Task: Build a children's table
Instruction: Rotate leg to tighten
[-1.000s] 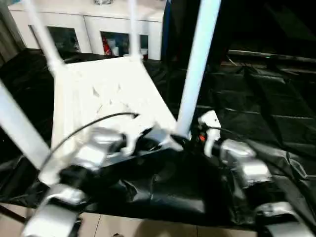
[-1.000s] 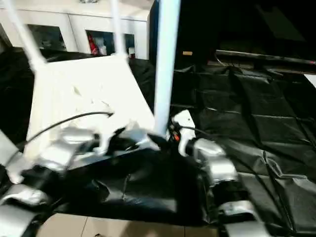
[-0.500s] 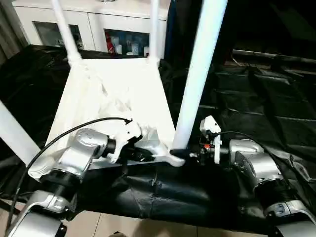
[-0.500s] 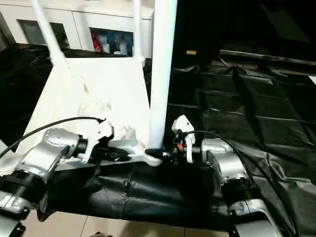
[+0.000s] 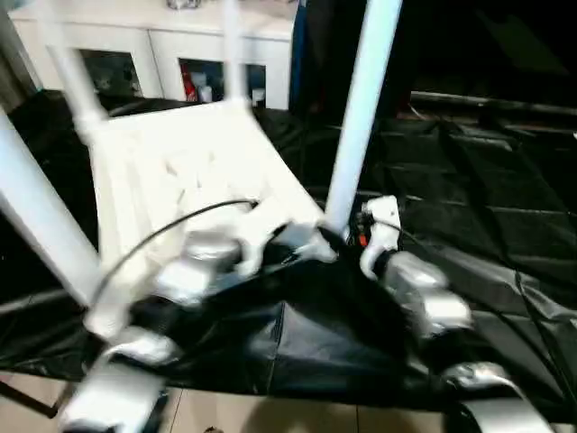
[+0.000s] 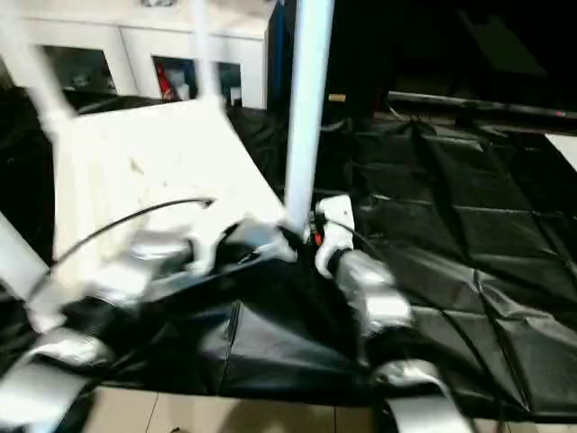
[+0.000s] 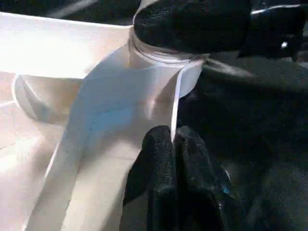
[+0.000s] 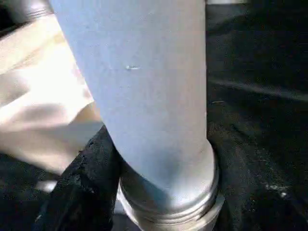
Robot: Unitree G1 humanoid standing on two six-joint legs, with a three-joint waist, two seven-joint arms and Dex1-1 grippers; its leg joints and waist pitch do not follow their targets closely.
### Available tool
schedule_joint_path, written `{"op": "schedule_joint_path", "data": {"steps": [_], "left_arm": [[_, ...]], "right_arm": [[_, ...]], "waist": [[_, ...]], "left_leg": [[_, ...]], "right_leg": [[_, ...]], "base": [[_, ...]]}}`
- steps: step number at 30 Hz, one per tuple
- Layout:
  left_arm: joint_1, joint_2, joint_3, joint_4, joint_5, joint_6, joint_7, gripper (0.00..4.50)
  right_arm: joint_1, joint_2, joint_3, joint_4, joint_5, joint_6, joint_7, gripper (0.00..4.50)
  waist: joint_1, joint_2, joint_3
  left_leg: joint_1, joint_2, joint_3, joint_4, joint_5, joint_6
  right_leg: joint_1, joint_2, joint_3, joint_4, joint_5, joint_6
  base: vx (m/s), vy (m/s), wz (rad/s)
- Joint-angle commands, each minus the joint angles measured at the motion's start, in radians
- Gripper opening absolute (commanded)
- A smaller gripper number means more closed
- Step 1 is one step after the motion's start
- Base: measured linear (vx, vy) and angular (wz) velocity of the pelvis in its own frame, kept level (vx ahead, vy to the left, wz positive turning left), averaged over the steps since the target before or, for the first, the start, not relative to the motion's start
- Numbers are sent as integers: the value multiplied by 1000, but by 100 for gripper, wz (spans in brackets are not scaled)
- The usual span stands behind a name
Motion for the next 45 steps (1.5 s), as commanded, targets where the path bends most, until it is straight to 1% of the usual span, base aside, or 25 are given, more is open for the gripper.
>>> {"op": "schedule_joint_path", "data": {"steps": [1, 3, 5, 6, 7, 10, 12, 13, 15, 17, 18, 20, 21, 22, 23, 24, 27, 31, 32, 33, 34, 37, 39, 44, 45], "left_arm": [[-45, -82, 74, 35, -22, -14, 198, 0], [-48, -104, 68, 41, -16, -16, 216, 0], [-54, -122, 60, 60, -5, -32, 228, 0], [-55, -125, 59, 65, -3, -36, 228, 0], [-56, -128, 57, 71, -2, -40, 229, 0], [-49, -121, 46, 70, -9, -48, 197, 0], [-39, -104, 41, 58, -13, -60, 152, 0], [-36, -98, 39, 53, -15, -66, 134, 0], [-21, -71, 34, 23, -21, -56, 77, 0], [-7, -40, 19, 1, -19, -49, 16, 0], [4, -19, 8, -16, -21, -50, -27, 0], [33, 28, -16, -65, -35, -58, -135, 0], [41, 40, -23, -77, -39, -58, -162, 0], [70, 79, -44, -123, -55, -54, -249, 0], [71, 81, -45, -125, -56, -54, -252, 0], [88, 106, -58, -153, -64, -49, -299, 0], [120, 155, -73, -211, -90, -43, -394, 0], [136, 185, -81, -241, -99, -37, -441, 0], [142, 193, -82, -252, -104, -33, -457, 0], [153, 210, -83, -276, -111, -26, -489, 0], [166, 228, -84, -299, -117, -21, -518, 0], [173, 240, -86, -313, -120, -16, -535, 0], [176, 247, -88, -318, -122, -14, -541, 0], [178, 254, -90, -319, -122, -13, -543, 0], [179, 255, -89, -320, -122, -12, -542, 0]], "right_arm": [[2, 107, 73, 87, -48, 21, -61, 251], [-12, 130, 82, 110, -59, 13, -87, 251], [-24, 149, 86, 140, -72, -12, -84, 251], [-26, 151, 86, 145, -77, -19, -86, 251], [-25, 155, 84, 147, -74, -28, -75, 307], [-27, 151, 86, 144, -63, -49, -33, 323], [-35, 146, 82, 142, -56, -60, -12, 343], [-38, 145, 78, 141, -51, -61, -6, 343], [-43, 123, 84, 124, -36, -58, 66, 343], [-41, 96, 103, 105, -32, -64, 150, 343], [-36, 74, 116, 87, -29, -65, 204, 343], [-22, 22, 139, 44, -17, -56, 316, 343], [-20, 10, 141, 36, -16, -53, 343, 343], [-7, -31, 154, 7, -11, -47, 426, 343], [-7, -33, 154, 6, -10, -46, 430, 343], [1, -62, 161, -14, -3, -37, 479, 343], [27, -134, 181, -79, 19, -13, 616, 343], [48, -190, 198, -126, 32, 3, 709, 343], [54, -207, 202, -139, 36, 8, 741, 343], [64, -240, 209, -167, 44, 19, 804, 343], [74, -280, 224, -195, 48, 29, 875, 343], [79, -305, 241, -212, 43, 39, 916, 343], [80, -316, 252, -218, 40, 40, 932, 318], [71, -313, 262, -215, 38, 45, 933, 281], [70, -312, 263, -216, 38, 46, 933, 272]], "waist": [[-4, -3, -52], [-3, -4, -55], [-1, -4, -55], [0, -3, -55], [0, -3, -53], [-1, -2, -50], [-6, -3, -49], [-14, -3, -49], [-18, -4, -49], [-22, -3, -51], [-23, -2, -52], [-21, -4, -53], [-20, -3, -54], [-22, -6, -55], [-19, -5, -56], [-19, -4, -55], [-10, 1, -55], [13, 1, -54], [15, 1, -52], [22, -1, -51], [30, 1, -50], [30, -1, -50], [28, -3, -51], [28, -3, -54], [28, -5, -55]], "left_leg": [[20, 38, -21, -66, -221, -4], [17, 35, -19, -62, -183, 15], [16, 35, -18, -61, -175, 35], [16, 36, -18, -61, -176, 38], [15, 36, -19, -62, -181, 41], [17, 37, -20, -67, -218, 33], [17, 39, -23, -70, -249, 25], [16, 38, -24, -71, -261, 22], [14, 38, -25, -71, -261, 24], [9, 39, -26, -69, -241, 35], [10, 39, -24, -66, -227, 42], [9, 39, -23, -64, -201, 58], [9, 40, -21, -60, -187, 71], [10, 40, -20, -60, -175, 77], [9, 41, -22, -59, -168, 80], [13, 44, -19, -59, -167, 85], [19, 49, -18, -60, -161, 81], [21, 51, -11, -56, -151, 83], [19, 51, -11, -58, -160, 80], [20, 51, -13, -60, -181, 69], [22, 53, -13, -60, -192, 63], [20, 50, -14, -62, -200, 46], [19, 49, -15, -61, -197, 41], [19, 47, -14, -58, -174, 48], [18, 47, -15, -58, -169, 50]], "right_leg": [[22, -68, 32, -79, -153, -197], [27, -66, 31, -74, -89, -207], [30, -68, 29, -75, -71, -214], [31, -69, 29, -75, -74, -214], [31, -68, 29, -76, -84, -212], [28, -68, 28, -81, -139, -205], [28, -69, 28, -84, -177, -200], [28, -69, 28, -86, -197, -197], [28, -69, 28, -86, -196, -199], [34, -71, 28, -82, -162, -210], [33, -69, 28, -80, -130, -219], [38, -68, 28, -76, -86, -232], [36, -68, 30, -72, -53, -241], [37, -66, 29, -70, -32, -250], [39, -66, 28, -66, -21, -255], [34, -66, 29, -67, -13, -262], [32, -63, 27, -63, 3, -277], [28, -61, 25, -56, 32, -279], [26, -61, 25, -58, 14, -276], [29, -64, 26, -62, -25, -265], [26, -64, 27, -64, -48, -255], [25, -63, 27, -65, -72, -245], [26, -64, 26, -65, -76, -244], [26, -63, 26, -62, -45, -249], [27, -63, 26, -60, -38, -250]], "base": [[0, 0, 0], [0, 0, 0], [0, 0, 0], [0, 0, 0], [0, 0, 0], [0, 0, 0], [0, 0, 0], [0, 0, 0], [0, 0, 0], [0, 0, 0], [0, 0, 0], [0, 0, 0], [0, 0, 0], [0, 0, 0], [0, 0, 0], [0, 0, 0], [0, 0, 0], [0, 0, 0], [0, 0, 0], [0, 0, 0], [0, 0, 0], [0, 0, 0], [0, 0, 0], [0, 0, 0], [0, 0, 0]]}}
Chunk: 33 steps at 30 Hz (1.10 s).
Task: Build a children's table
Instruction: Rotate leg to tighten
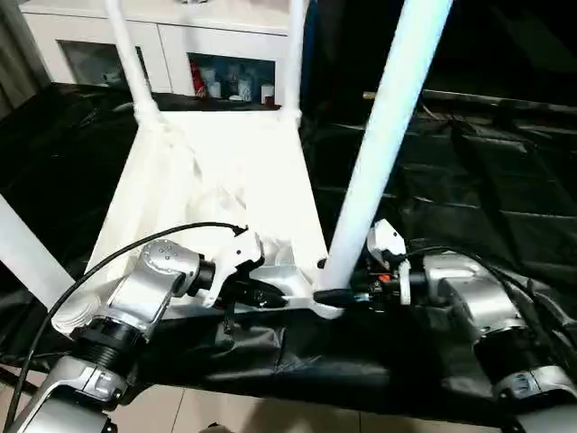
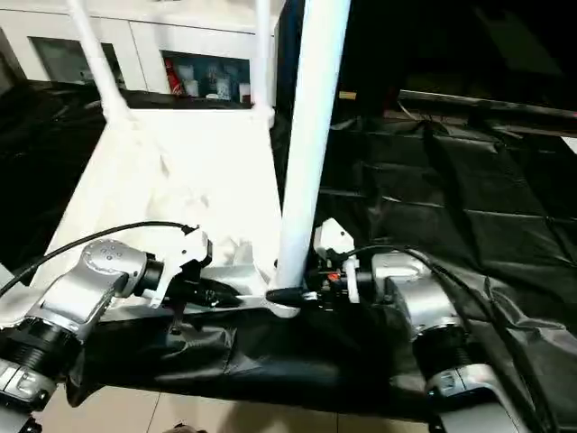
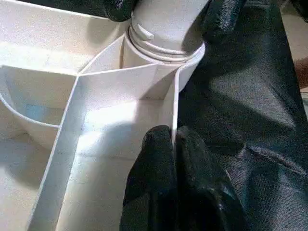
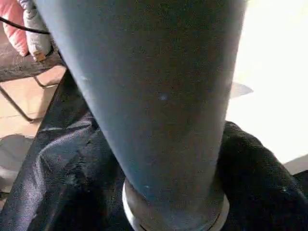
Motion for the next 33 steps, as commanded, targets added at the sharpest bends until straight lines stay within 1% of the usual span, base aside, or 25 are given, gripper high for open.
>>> {"op": "schedule_joint_path", "data": {"steps": [1, 6, 8, 9, 10, 11, 12, 13, 14, 15, 16, 17, 18, 19, 20, 21, 22, 23, 25, 27, 28, 29, 30, 31, 33], "left_arm": [[5, -10, -5, -31, -32, 6, -6, 0], [8, -10, -5, -28, -30, 3, 5, 0], [-4, -34, 11, 2, -10, -6, 77, 0], [-11, -46, 18, 18, 0, -17, 111, 0], [-24, -64, 32, 41, 10, -19, 163, 0], [-46, -92, 48, 74, 26, -11, 243, 0], [-61, -108, 58, 95, 36, -2, 292, 0], [-75, -127, 69, 115, 43, 6, 341, 0], [-75, -127, 69, 115, 43, 6, 341, 0], [-89, -146, 80, 134, 47, 17, 386, 0], [-120, -192, 103, 174, 48, 33, 481, 0], [-153, -244, 125, 215, 49, 45, 582, 0], [-163, -263, 130, 229, 50, 47, 616, 0], [-177, -286, 137, 248, 52, 46, 657, 0], [-189, -308, 141, 263, 53, 44, 688, 0], [-193, -316, 142, 269, 54, 43, 698, 0], [-211, -350, 144, 293, 60, 36, 733, 0], [-215, -357, 142, 299, 61, 31, 741, 0], [-230, -378, 133, 319, 66, 14, 750, 0], [-235, -385, 131, 325, 66, 9, 741, 0], [-235, -386, 125, 323, 64, 0, 720, 0], [-235, -386, 125, 323, 64, 0, 720, 0], [-220, -367, 104, 297, 55, -7, 649, 0], [-219, -365, 102, 295, 54, -8, 643, 0], [-203, -338, 87, 277, 53, -17, 579, 0]], "right_arm": [[2, 3, 29, -14, -7, 18, 31, 267], [16, 6, 37, -14, -11, 22, 26, 228], [24, 33, 12, -6, 0, 34, -39, 221], [25, 43, 5, -2, 1, 36, -63, 218], [25, 62, -7, 16, -13, 17, -124, 215], [23, 96, -27, 48, -33, -8, -232, 215], [21, 119, -40, 71, -48, -25, -304, 213], [18, 141, -52, 93, -61, -37, -377, 207], [18, 141, -52, 93, -61, -37, -377, 204], [15, 161, -65, 111, -68, -38, -439, 202], [11, 209, -89, 148, -74, -51, -561, 202], [6, 264, -111, 186, -79, -70, -682, 200], [4, 284, -115, 199, -81, -78, -716, 199], [0, 309, -118, 214, -86, -88, -756, 199], [-8, 335, -123, 231, -89, -86, -797, 199], [-13, 346, -125, 238, -90, -84, -810, 199], [-33, 390, -130, 266, -97, -84, -860, 199], [-38, 401, -126, 272, -101, -88, -866, 199], [-55, 430, -109, 290, -118, -112, -870, 199], [-59, 438, -103, 295, -127, -127, -863, 199], [-61, 441, -103, 294, -121, -131, -839, 233], [-61, 441, -103, 294, -121, -131, -839, 254], [-61, 426, -103, 278, -100, -122, -775, 254], [-61, 424, -103, 276, -98, -121, -769, 269], [-61, 398, -103, 264, -93, -114, -705, 290]], "waist": [[-4, -4, -56], [-3, -5, -57], [-3, -5, -56], [-5, -5, -54], [-8, -8, -51], [-9, -8, -50], [-15, -7, -45], [-19, -11, -45], [-19, -11, -45], [-24, -12, -46], [-31, -12, -44], [-40, -11, -41], [-41, -13, -41], [-41, -13, -47], [-39, -11, -48], [-39, -12, -48], [-41, -11, -49], [-41, -11, -50], [-39, -10, -52], [-38, -9, -53], [-36, -10, -52], [-36, -10, -52], [-36, -9, -50], [-36, -9, -50], [-39, -9, -49]], "left_leg": [[26, 42, -14, -56, -156, 53], [26, 43, -14, -55, -153, 58], [26, 43, -14, -55, -155, 55], [27, 43, -15, -56, -180, 47], [26, 42, -15, -58, -189, 42], [27, 42, -16, -59, -205, 34], [30, 40, -17, -62, -244, 5], [33, 39, -22, -67, -288, -20], [33, 39, -22, -67, -288, -20], [28, 39, -27, -70, -294, -25], [29, 39, -25, -72, -297, -28], [36, 35, -23, -69, -323, -40], [37, 34, -27, -71, -333, -44], [31, 34, -29, -70, -313, -37], [31, 34, -27, -69, -296, -23], [31, 34, -25, -68, -289, -17], [29, 32, -24, -67, -277, -10], [28, 32, -24, -67, -271, -8], [28, 32, -22, -65, -244, 7], [27, 31, -20, -63, -232, 20], [25, 31, -20, -63, -223, 28], [25, 32, -20, -63, -222, 30], [27, 33, -20, -64, -230, 32], [27, 32, -20, -65, -237, 32], [25, 34, -23, -68, -258, 30]], "right_leg": [[36, -65, 27, -59, -22, -252], [35, -66, 27, -59, -27, -252], [35, -67, 27, -59, -32, -250], [33, -68, 28, -63, -67, -246], [32, -68, 29, -66, -88, -241], [29, -68, 30, -70, -116, -235], [24, -71, 31, -77, -196, -222], [24, -74, 31, -85, -306, -191], [24, -74, 31, -85, -306, -191], [30, -76, 30, -86, -323, -177], [23, -73, 31, -88, -322, -171], [13, -71, 33, -92, -352, -170], [16, -74, 32, -95, -376, -166], [25, -77, 32, -94, -371, -157], [23, -74, 32, -94, -330, -161], [23, -73, 33, -94, -307, -164], [24, -70, 33, -91, -273, -173], [25, -70, 33, -89, -257, -177], [30, -70, 31, -86, -200, -187], [32, -69, 31, -85, -171, -193], [34, -69, 31, -84, -156, -197], [34, -69, 31, -84, -154, -199], [33, -69, 30, -85, -165, -201], [33, -70, 30, -87, -177, -200], [35, -70, 30, -87, -202, -195]], "base": [[0, 0, 0], [0, 0, 0], [0, 0, 0], [0, 0, 0], [0, 0, 0], [0, 0, 0], [0, 0, 0], [0, 0, 0], [0, 0, 0], [0, 0, 0], [0, 0, 0], [0, 0, 0], [0, 0, 0], [0, 0, 0], [0, 0, 0], [0, 0, 0], [0, 0, 0], [0, 0, 0], [0, 0, 0], [0, 0, 0], [0, 0, 0], [0, 0, 0], [0, 0, 0], [0, 0, 0], [0, 0, 0]]}}
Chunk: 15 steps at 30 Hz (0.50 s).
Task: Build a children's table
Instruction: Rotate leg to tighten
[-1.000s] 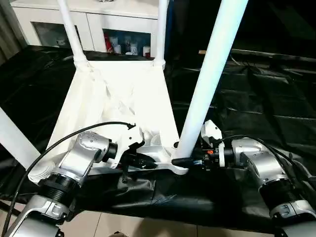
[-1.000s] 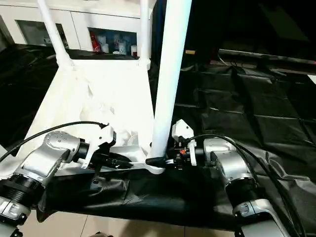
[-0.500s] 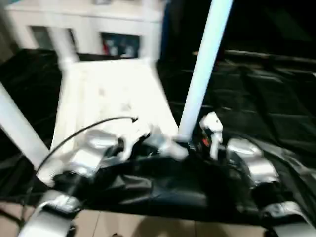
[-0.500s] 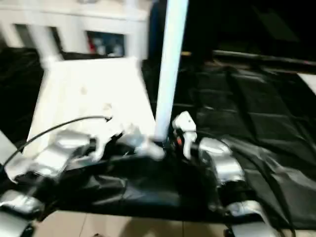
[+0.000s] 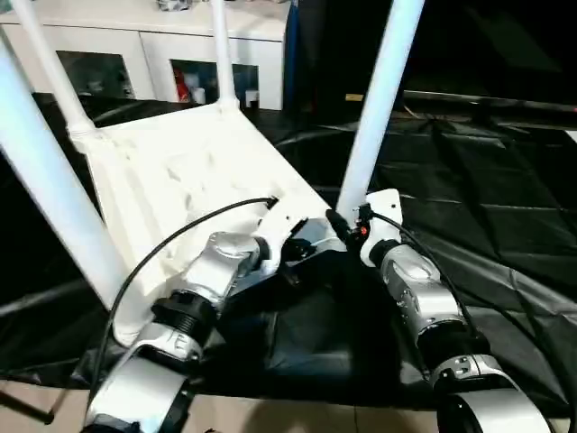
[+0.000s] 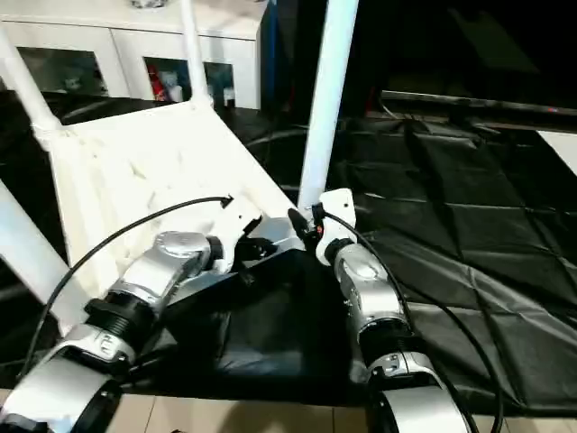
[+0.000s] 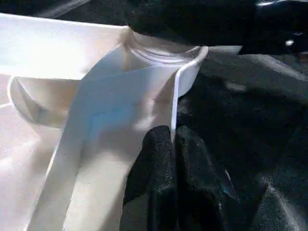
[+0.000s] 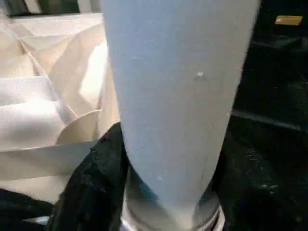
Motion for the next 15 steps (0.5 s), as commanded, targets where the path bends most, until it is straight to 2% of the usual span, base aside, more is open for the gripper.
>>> {"op": "schedule_joint_path", "data": {"steps": [1, 2, 4, 7, 8, 9, 11, 12, 13, 14, 15], "left_arm": [[0, -13, -4, -44, -35, -63, -44, 0], [12, 10, -16, -60, -38, -72, -95, 0], [23, 33, -25, -77, -42, -71, -141, 0], [66, 101, -56, -145, -74, -92, -305, 0], [66, 101, -56, -145, -74, -92, -305, 0], [93, 149, -78, -195, -97, -83, -410, 0], [103, 174, -87, -214, -104, -71, -453, 0], [108, 184, -91, -223, -107, -66, -473, 0], [108, 184, -91, -223, -107, -66, -473, 0], [118, 207, -94, -241, -114, -56, -516, 0], [124, 224, -97, -250, -117, -53, -543, 0]], "right_arm": [[29, 67, 123, -2, 11, 45, 246, 290], [31, 39, 127, -21, 24, 57, 306, 304], [35, 6, 135, -42, 36, 65, 373, 304], [48, -88, 152, -109, 77, 98, 549, 304], [48, -88, 152, -109, 77, 98, 549, 304], [51, -153, 165, -147, 102, 130, 659, 304], [53, -189, 176, -164, 105, 145, 722, 304], [55, -205, 182, -171, 105, 150, 752, 304], [55, -205, 182, -171, 105, 150, 752, 304], [56, -241, 190, -180, 91, 156, 822, 304], [54, -265, 199, -179, 80, 159, 859, 304]], "waist": [[1, -9, -47], [0, -11, -46], [-2, -9, -48], [0, -6, -48], [0, -7, -48], [-1, -7, -51], [3, -5, -53], [12, -3, -54], [12, -3, -54], [20, -1, -55], [27, -4, -61]], "left_leg": [[11, 36, -23, -66, -268, 33], [10, 37, -23, -67, -270, 36], [9, 38, -23, -64, -263, 47], [10, 41, -22, -64, -238, 56], [10, 42, -22, -64, -239, 56], [10, 41, -21, -61, -221, 63], [10, 43, -20, -59, -200, 72], [12, 46, -14, -56, -175, 80], [12, 46, -14, -56, -175, 80], [15, 47, -11, -53, -156, 84], [10, 46, -12, -48, -128, 91]], "right_leg": [[28, -69, 29, -87, -219, -196], [28, -70, 29, -88, -224, -197], [29, -70, 30, -85, -207, -205], [30, -69, 30, -80, -163, -226], [30, -69, 30, -80, -158, -228], [31, -67, 29, -75, -119, -242], [33, -67, 28, -70, -82, -252], [31, -64, 26, -65, -42, -266], [31, -64, 26, -65, -42, -266], [27, -64, 27, -61, -9, -275], [33, -64, 26, -52, 37, -280]], "base": [[0, 0, 0], [0, 0, 0], [0, 0, 0], [0, 0, 0], [0, 0, 0], [0, 0, 0], [0, 0, 0], [0, 0, 0], [0, 0, 0], [0, 0, 0], [0, 0, 0]]}}
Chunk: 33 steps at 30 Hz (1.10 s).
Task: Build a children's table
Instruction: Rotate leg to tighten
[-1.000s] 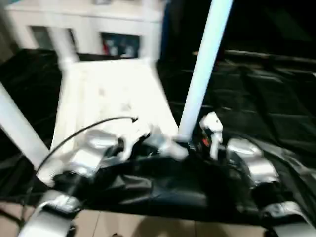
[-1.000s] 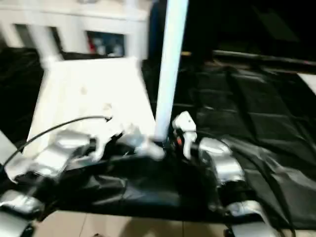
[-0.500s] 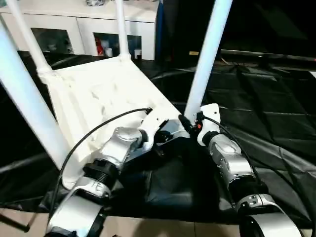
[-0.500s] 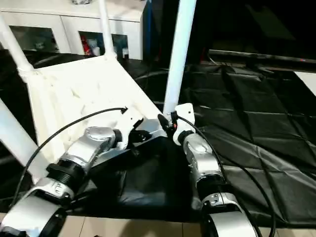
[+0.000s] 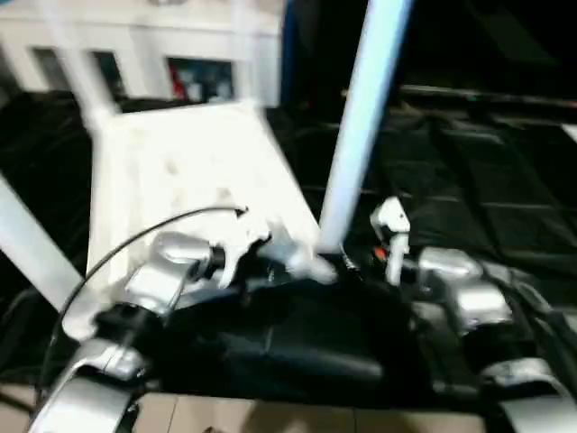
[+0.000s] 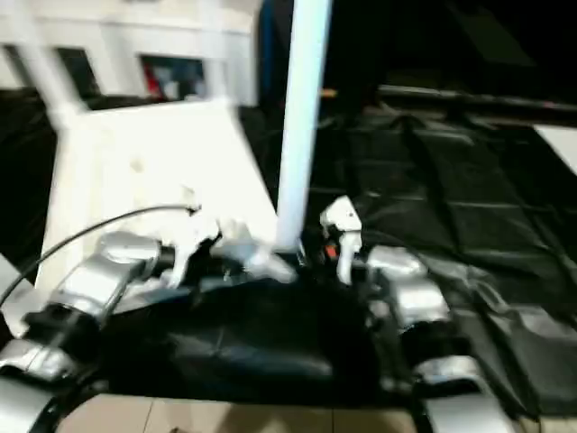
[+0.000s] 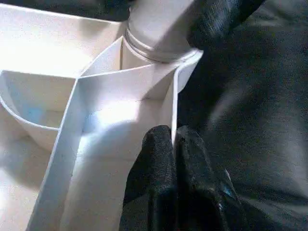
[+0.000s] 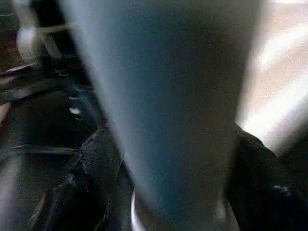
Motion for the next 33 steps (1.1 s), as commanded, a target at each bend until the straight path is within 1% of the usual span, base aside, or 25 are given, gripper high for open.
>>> {"op": "schedule_joint_path", "data": {"steps": [1, 2, 3, 5, 6, 9, 10, 12, 15, 16, 17, 19, 20, 21, 22, 23, 24, 25, 26, 27, 28, 29, 30, 31, 33], "left_arm": [[8, 2, -17, -43, -48, -4, -74, 0], [11, 8, -17, -46, -48, -5, -83, 0], [16, 19, -18, -54, -50, 0, -99, 0], [20, 28, -19, -59, -53, 3, -110, 0], [25, 39, -21, -67, -57, 5, -121, 0], [29, 49, -20, -74, -59, 9, -129, 0], [29, 51, -19, -74, -58, 11, -129, 0], [30, 53, -15, -74, -55, 10, -128, 0], [24, 40, -2, -60, -45, 4, -81, 0], [2, 1, 22, -17, -26, 8, 34, 0], [1, 0, 23, -15, -26, 8, 39, 0], [-16, -28, 38, 17, -11, 13, 118, 0], [-27, -47, 48, 37, -2, 20, 169, 0], [-58, -108, 74, 88, 17, 42, 315, 0], [-68, -126, 82, 102, 20, 49, 355, 0], [-71, -135, 85, 107, 21, 53, 373, 0], [-80, -158, 96, 120, 19, 54, 413, 0], [-97, -202, 110, 147, 20, 57, 484, 0], [-100, -210, 110, 152, 21, 55, 496, 0], [-109, -232, 109, 165, 27, 49, 528, 0], [-119, -264, 100, 179, 31, 40, 550, 0], [-122, -273, 98, 183, 33, 36, 553, 0], [-122, -276, 96, 184, 33, 34, 553, 0], [-127, -289, 93, 192, 37, 24, 555, 0], [-126, -298, 83, 193, 39, 12, 536, 0]], "right_arm": [[8, -33, 48, -11, -23, 16, 107, 291], [8, -42, 53, -11, -25, 16, 120, 281], [5, -51, 56, -11, -25, 16, 131, 281], [4, -56, 63, -14, -26, 21, 141, 267], [3, -66, 76, -22, -24, 29, 156, 256], [3, -73, 89, -34, -21, 37, 174, 239], [4, -72, 90, -37, -19, 42, 177, 231], [6, -66, 92, -41, -18, 50, 182, 226], [16, -43, 83, -37, -14, 49, 149, 219], [16, 15, 47, 13, -33, 8, -10, 219], [15, 17, 46, 15, -34, 7, -17, 216], [12, 56, 20, 52, -47, -16, -139, 213], [10, 83, 3, 76, -55, -19, -225, 210], [10, 152, -38, 126, -55, -25, -408, 205], [10, 173, -50, 140, -55, -25, -463, 202], [11, 183, -56, 145, -54, -25, -487, 201], [10, 204, -64, 155, -54, -27, -532, 200], [11, 251, -72, 172, -61, -37, -601, 200], [11, 260, -72, 175, -65, -39, -615, 200], [9, 286, -70, 182, -75, -43, -651, 200], [6, 326, -53, 187, -94, -51, -680, 200], [4, 336, -48, 190, -101, -56, -687, 200], [3, 339, -45, 190, -103, -59, -688, 200], [0, 351, -39, 196, -114, -76, -692, 200], [-2, 362, -38, 188, -100, -82, -651, 267]], "waist": [[3, -2, -61], [4, -3, -59], [10, -3, -57], [10, -3, -56], [9, -3, -55], [10, -4, -55], [10, -8, -55], [10, -7, -56], [9, -8, -56], [7, -7, -56], [4, -7, -54], [-4, -10, -50], [-5, -10, -50], [-13, -8, -50], [-21, -7, -48], [-28, -9, -50], [-30, -11, -50], [-31, -7, -50], [-35, -9, -48], [-34, -10, -49], [-34, -10, -50], [-35, -10, -49], [-35, -4, -51], [-35, -6, -51], [-35, -5, -51]], "left_leg": [[25, 45, -10, -46, -110, 99], [23, 44, -9, -46, -118, 102], [26, 44, -9, -46, -135, 96], [25, 45, -11, -50, -155, 81], [27, 44, -13, -51, -172, 66], [27, 44, -12, -51, -176, 57], [26, 44, -13, -51, -172, 56], [27, 44, -12, -50, -166, 57], [25, 42, -13, -49, -158, 58], [25, 42, -13, -49, -161, 55], [24, 41, -12, -50, -167, 49], [26, 38, -17, -55, -217, 14], [27, 38, -19, -56, -229, 6], [27, 39, -19, -58, -240, -6], [29, 37, -20, -60, -261, -23], [27, 36, -23, -60, -278, -29], [26, 36, -23, -60, -280, -26], [27, 36, -23, -58, -284, -19], [26, 35, -21, -58, -287, -14], [25, 34, -22, -58, -287, -12], [25, 33, -21, -57, -283, -9], [24, 33, -22, -58, -281, -8], [25, 34, -23, -58, -282, -6], [23, 33, -23, -58, -277, 1], [24, 34, -22, -59, -283, 8]], "right_leg": [[43, -63, 26, -50, 71, -283], [42, -62, 26, -51, 68, -283], [40, -63, 26, -54, 41, -278], [40, -65, 26, -56, 0, -272], [39, -66, 26, -58, -35, -262], [38, -66, 27, -60, -51, -257], [40, -67, 28, -58, -54, -254], [39, -66, 28, -58, -51, -253], [39, -66, 27, -57, -43, -253], [38, -67, 28, -58, -48, -252], [34, -67, 29, -59, -56, -251], [33, -70, 31, -70, -152, -234], [35, -71, 31, -72, -178, -227], [32, -70, 32, -72, -197, -219], [27, -69, 33, -76, -220, -215], [31, -70, 32, -76, -246, -206], [32, -70, 32, -78, -250, -202], [30, -71, 33, -81, -254, -197], [26, -68, 34, -84, -253, -194], [28, -69, 33, -84, -260, -191], [27, -69, 34, -86, -266, -184], [28, -69, 34, -86, -267, -181], [28, -68, 33, -86, -255, -182], [31, -67, 32, -84, -236, -182], [30, -67, 32, -86, -230, -185]], "base": [[0, 0, 0], [0, 0, 0], [0, 0, 0], [0, 0, 0], [0, 0, 0], [0, 0, 0], [0, 0, 0], [0, 0, 0], [0, 0, 0], [0, 0, 0], [0, 0, 0], [0, 0, 0], [0, 0, 0], [0, 0, 0], [0, 0, 0], [0, 0, 0], [0, 0, 0], [0, 0, 0], [0, 0, 0], [0, 0, 0], [0, 0, 0], [0, 0, 0], [0, 0, 0], [0, 0, 0], [0, 0, 0]]}}
